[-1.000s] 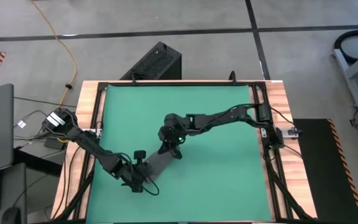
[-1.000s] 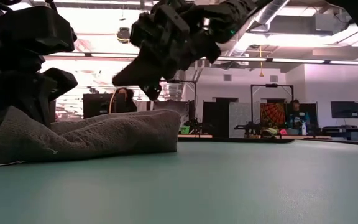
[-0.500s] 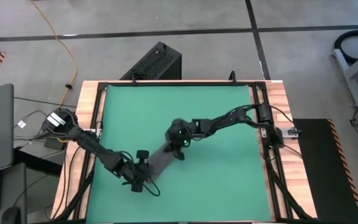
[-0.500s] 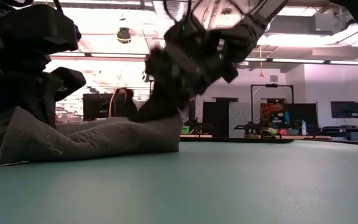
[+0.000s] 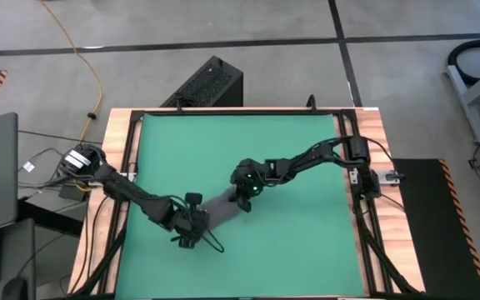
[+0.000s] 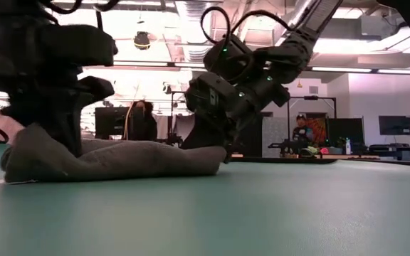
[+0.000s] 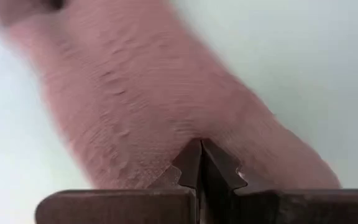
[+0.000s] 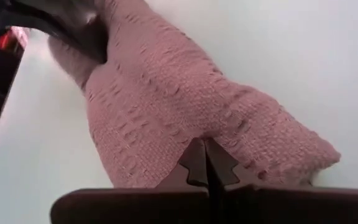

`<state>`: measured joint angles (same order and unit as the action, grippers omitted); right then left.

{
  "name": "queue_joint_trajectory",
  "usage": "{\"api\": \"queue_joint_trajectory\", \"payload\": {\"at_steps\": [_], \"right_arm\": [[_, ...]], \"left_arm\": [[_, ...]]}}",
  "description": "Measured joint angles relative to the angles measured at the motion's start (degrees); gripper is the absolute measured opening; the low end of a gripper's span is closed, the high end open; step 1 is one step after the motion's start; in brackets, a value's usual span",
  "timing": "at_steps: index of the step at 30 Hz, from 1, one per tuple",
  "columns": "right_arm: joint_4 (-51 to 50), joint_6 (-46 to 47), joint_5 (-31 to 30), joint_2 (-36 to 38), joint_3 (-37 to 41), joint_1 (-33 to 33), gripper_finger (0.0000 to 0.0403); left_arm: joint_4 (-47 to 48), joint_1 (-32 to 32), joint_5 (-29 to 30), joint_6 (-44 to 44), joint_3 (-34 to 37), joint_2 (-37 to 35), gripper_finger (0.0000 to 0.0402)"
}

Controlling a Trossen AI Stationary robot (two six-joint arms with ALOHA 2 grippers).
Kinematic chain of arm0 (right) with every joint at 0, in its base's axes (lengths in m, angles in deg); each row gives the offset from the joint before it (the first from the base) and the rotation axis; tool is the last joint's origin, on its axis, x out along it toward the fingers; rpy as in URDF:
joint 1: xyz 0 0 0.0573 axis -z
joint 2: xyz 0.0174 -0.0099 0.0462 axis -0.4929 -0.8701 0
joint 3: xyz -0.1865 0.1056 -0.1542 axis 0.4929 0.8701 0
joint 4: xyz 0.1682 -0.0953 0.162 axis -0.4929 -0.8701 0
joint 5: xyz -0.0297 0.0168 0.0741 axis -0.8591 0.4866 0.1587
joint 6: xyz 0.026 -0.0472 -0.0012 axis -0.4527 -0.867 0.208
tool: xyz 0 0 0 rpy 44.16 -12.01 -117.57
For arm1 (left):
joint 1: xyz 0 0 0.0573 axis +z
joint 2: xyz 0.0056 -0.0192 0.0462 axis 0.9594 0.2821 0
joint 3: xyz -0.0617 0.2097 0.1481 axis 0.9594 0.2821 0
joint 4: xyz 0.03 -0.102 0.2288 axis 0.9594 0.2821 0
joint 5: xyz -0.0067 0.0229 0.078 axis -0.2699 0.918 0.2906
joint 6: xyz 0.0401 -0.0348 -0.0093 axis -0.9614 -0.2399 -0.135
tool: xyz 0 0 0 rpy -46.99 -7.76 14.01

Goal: Roll towel
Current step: Roll the microfiber towel

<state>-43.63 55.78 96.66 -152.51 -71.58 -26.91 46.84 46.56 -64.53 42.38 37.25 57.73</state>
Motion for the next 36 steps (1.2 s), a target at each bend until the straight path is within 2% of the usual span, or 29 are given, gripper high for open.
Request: {"api": "queue_joint_trajectory", "payload": {"at_steps": [4, 9, 14, 18, 23, 25, 30, 33, 36], "right_arm": [[3.0, 6.0, -1.3, -0.1, 2.5, -1.1, 0.0002], [5.4, 12.1, -2.2, -0.2, 4.2, -2.6, 0.0002], [8.4, 14.6, -3.0, -0.3, 5.1, -3.7, 0.0002], [8.9, 14.9, -3.7, -0.3, 5.2, -3.6, 0.0002], [10.3, 15.7, -3.7, -0.4, 5.2, -2.7, 0.0002], [10.6, 15.7, -3.7, -0.4, 5.2, -2.4, 0.0002], [10.6, 15.3, -3.8, -0.4, 5.2, -2.3, 0.0002], [10.7, 15.0, -3.8, -0.4, 5.2, -2.3, 0.0002], [10.7, 15.0, -3.8, -0.4, 5.2, -2.1, 0.0002]], "left_arm": [[1.5, 2.0, 5.8, -2.7, -0.9, -1.9, 0.0000], [5.8, 4.6, 11.4, 1.3, -0.9, -6.3, 0.0000], [5.0, 5.2, 18.3, 15.6, -0.9, -14.1, 0.0000], [0.0, 2.6, 22.4, 28.9, -1.0, -17.8, 0.0000], [-9.8, -4.6, 20.1, 32.2, -1.2, -14.0, 0.0000], [-7.3, -7.8, 21.6, 38.5, -1.0, -11.6, 0.0000], [2.7, -14.6, 33.7, 61.8, -1.0, -6.9, 0.0000], [4.8, -16.6, 33.9, 71.6, -1.0, -2.3, 0.0000], [0.3, -17.4, 31.7, 73.7, -1.0, 2.3, 0.0000]]}}
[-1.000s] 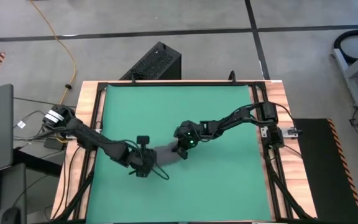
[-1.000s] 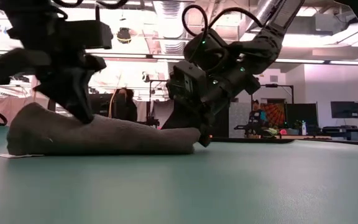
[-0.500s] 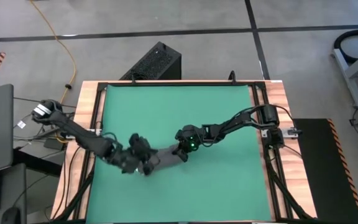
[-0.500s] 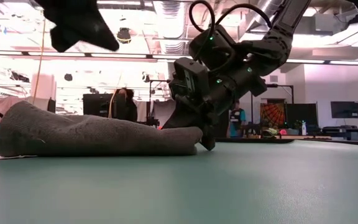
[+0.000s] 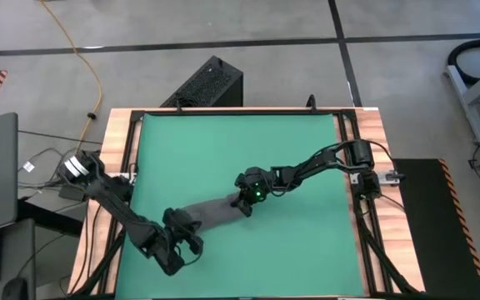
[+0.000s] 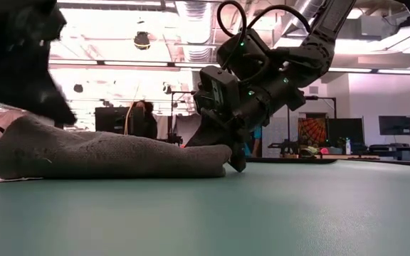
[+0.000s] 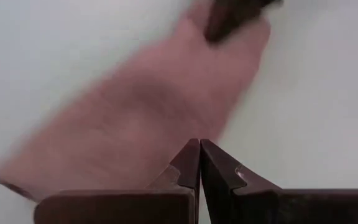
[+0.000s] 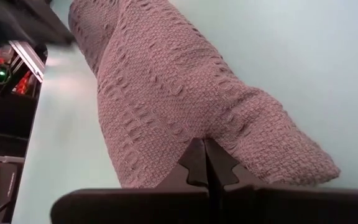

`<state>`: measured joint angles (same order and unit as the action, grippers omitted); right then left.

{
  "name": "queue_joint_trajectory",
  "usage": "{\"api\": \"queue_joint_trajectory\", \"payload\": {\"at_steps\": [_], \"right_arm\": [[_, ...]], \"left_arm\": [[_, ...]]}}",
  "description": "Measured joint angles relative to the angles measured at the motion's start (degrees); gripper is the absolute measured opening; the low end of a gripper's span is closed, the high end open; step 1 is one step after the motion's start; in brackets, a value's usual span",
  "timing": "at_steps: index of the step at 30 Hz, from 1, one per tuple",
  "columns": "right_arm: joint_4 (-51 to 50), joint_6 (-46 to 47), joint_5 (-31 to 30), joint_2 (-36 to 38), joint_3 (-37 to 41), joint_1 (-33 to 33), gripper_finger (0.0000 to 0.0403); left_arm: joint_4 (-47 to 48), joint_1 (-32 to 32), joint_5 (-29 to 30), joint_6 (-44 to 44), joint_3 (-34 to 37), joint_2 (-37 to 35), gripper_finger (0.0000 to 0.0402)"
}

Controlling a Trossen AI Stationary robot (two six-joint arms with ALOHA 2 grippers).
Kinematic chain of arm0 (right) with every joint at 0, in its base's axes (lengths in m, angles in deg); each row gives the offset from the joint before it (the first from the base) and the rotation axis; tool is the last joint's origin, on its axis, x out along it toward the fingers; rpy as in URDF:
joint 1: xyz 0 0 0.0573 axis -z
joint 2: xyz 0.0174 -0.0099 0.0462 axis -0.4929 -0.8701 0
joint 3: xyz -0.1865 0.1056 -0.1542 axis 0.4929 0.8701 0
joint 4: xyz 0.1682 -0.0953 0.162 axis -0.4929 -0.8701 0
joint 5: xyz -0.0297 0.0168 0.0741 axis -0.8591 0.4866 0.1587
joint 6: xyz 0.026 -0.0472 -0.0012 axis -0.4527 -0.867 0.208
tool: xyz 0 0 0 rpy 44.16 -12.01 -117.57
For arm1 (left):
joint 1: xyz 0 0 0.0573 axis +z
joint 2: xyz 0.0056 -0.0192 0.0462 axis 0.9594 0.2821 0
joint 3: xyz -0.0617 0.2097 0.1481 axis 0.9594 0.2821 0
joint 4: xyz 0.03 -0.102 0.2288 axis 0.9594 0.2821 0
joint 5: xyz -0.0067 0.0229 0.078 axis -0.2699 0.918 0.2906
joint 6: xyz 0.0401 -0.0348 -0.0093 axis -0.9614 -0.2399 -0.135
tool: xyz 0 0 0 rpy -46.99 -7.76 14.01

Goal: Roll towel
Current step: Roll the microfiber towel

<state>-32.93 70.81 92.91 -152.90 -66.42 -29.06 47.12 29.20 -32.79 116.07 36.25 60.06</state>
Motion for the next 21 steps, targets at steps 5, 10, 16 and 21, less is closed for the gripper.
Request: {"api": "queue_joint_trajectory", "payload": {"at_steps": [5, 10, 16, 21], "right_arm": [[0.0, 0.1, 0.0, 0.0, 0.0, 0.0, 0.0002], [-0.1, 0.2, 0.0, 0.0, 0.0, 0.0, 0.0002], [-0.2, 0.3, 0.0, 0.0, 0.0, 0.0, 0.0002], [-0.2, 0.5, 0.0, 0.0, 0.0, 0.0, 0.0002]], "left_arm": [[-3.7, -0.6, -7.1, 0.2, 0.0, 5.2, 0.0000], [4.4, -2.7, -11.2, 3.5, -0.1, 6.0, 0.0000], [16.6, -3.9, -12.6, 5.1, 0.0, 6.0, 0.0000], [14.4, -0.8, -7.3, 5.3, 0.0, 6.0, 0.0000]]}}
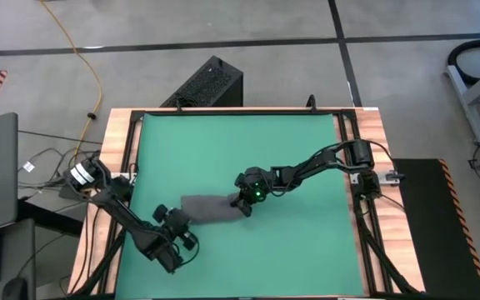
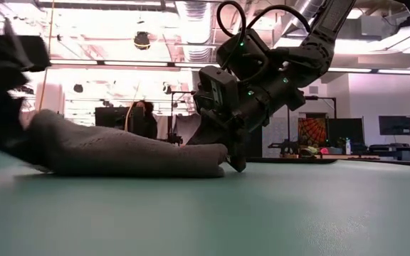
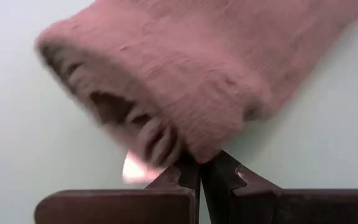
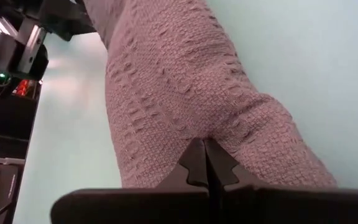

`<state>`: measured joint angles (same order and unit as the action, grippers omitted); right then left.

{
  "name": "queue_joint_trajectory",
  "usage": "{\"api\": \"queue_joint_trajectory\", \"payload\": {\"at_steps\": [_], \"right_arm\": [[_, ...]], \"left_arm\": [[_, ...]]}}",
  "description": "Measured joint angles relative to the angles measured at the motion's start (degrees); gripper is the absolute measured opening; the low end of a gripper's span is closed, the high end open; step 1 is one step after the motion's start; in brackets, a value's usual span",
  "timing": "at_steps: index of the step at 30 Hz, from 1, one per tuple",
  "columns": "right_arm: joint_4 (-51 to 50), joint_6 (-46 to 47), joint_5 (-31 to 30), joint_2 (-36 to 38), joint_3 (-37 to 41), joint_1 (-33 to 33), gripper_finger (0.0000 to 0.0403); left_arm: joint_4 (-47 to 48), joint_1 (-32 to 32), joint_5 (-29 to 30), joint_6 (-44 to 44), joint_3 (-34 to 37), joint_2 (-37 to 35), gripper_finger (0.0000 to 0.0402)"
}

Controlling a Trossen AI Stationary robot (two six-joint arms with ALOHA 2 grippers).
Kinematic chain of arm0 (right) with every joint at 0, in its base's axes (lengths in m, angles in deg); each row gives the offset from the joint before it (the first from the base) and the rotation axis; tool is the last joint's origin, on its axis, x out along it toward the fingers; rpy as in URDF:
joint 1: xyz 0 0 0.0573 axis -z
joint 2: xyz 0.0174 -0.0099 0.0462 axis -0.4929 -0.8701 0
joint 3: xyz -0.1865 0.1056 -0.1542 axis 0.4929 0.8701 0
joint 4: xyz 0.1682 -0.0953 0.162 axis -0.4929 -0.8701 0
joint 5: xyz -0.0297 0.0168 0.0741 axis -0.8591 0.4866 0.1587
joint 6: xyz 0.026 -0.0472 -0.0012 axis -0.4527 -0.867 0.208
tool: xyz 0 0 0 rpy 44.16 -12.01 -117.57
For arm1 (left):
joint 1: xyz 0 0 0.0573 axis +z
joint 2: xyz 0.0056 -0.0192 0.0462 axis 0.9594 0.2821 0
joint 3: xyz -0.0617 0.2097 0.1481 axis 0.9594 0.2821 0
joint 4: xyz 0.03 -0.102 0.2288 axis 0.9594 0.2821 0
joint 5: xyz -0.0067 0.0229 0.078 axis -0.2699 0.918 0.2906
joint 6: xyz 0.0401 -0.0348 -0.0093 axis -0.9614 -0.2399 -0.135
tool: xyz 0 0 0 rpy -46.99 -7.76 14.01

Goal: Roll towel
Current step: Roll the microfiber towel

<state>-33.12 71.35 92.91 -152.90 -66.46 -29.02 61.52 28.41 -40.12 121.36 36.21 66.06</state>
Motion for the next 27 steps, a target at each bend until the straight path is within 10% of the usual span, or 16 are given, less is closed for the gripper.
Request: {"api": "queue_joint_trajectory", "payload": {"at_steps": [8, 16, 27], "right_arm": [[0.0, 0.3, 0.0, 0.0, 0.0, 0.0, 0.0003], [0.1, 0.2, -0.1, 0.0, 0.0, 0.0, 0.0005], [0.3, -0.8, -0.2, 0.0, 0.0, -0.2, 0.0005]], "left_arm": [[-3.1, 7.3, -1.7, -6.6, 2.6, 0.2, 0.0000], [2.5, 0.0, -6.0, 1.1, 2.8, -4.8, 0.0000], [-4.9, 4.8, 13.1, -10.3, 5.8, -21.9, 0.0000]]}}
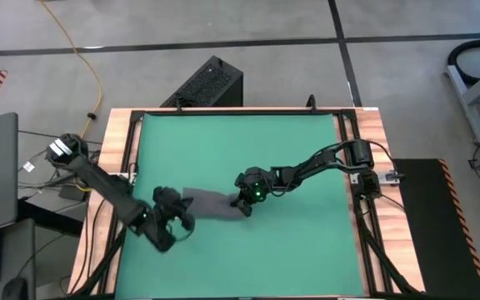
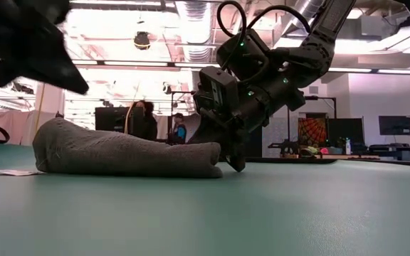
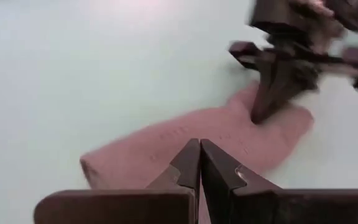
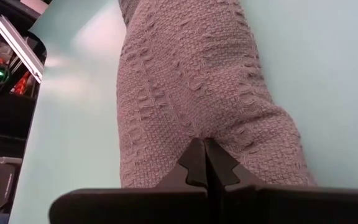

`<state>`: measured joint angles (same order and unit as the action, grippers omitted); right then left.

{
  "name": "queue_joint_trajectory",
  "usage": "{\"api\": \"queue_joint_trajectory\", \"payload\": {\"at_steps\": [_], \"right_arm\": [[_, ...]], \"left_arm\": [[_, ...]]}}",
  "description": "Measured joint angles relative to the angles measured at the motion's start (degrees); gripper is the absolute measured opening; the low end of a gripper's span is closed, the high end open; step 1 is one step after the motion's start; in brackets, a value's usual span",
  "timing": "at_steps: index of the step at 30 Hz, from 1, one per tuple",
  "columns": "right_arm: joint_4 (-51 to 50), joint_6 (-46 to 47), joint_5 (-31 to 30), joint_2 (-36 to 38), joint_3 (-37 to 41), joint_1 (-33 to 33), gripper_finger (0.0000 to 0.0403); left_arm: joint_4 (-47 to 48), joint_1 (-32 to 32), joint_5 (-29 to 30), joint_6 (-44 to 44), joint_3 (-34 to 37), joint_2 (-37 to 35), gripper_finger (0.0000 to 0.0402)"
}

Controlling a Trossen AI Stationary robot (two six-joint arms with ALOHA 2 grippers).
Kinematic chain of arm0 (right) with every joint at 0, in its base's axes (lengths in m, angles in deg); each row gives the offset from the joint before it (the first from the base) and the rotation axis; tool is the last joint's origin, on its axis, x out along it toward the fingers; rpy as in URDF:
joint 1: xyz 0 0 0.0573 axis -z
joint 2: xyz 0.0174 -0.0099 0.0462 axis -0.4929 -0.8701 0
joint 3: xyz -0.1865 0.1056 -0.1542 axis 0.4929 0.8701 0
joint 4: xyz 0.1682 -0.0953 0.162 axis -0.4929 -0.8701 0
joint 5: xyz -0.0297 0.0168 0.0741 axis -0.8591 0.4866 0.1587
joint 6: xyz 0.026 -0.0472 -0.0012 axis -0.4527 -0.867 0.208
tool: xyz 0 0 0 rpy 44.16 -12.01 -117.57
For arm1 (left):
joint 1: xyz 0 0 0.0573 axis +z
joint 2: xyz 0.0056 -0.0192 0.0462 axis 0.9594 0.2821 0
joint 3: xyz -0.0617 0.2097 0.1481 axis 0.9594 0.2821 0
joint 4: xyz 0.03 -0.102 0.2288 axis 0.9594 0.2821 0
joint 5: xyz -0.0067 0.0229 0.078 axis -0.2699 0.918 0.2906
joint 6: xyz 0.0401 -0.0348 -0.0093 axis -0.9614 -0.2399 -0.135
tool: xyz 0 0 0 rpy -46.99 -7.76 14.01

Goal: Roll towel
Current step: Roll the microfiber towel

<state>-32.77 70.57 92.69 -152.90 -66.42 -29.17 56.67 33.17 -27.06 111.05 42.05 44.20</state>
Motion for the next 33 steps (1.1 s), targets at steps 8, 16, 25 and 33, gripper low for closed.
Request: {"api": "queue_joint_trajectory", "payload": {"at_steps": [8, 16, 25, 33], "right_arm": [[-0.2, -0.9, -0.2, 0.0, 0.0, 0.0, 0.0006], [-0.3, 0.2, -1.5, 0.0, -0.1, 0.0, 0.0006], [-0.4, -0.1, -2.4, 0.0, -0.1, 0.0, 0.0006], [0.9, -0.4, -4.2, 0.0, 0.0, 0.0, 0.0009]], "left_arm": [[-39.9, 10.2, -15.6, -27.8, 21.3, -12.6, 0.0000], [-48.8, 11.9, -21.3, -27.1, 33.8, -14.7, 0.0000], [-54.4, 11.4, -24.6, -30.0, 35.3, -14.6, 0.0000], [-53.3, 11.4, -24.2, -30.3, 35.3, -14.6, 0.0000]]}}
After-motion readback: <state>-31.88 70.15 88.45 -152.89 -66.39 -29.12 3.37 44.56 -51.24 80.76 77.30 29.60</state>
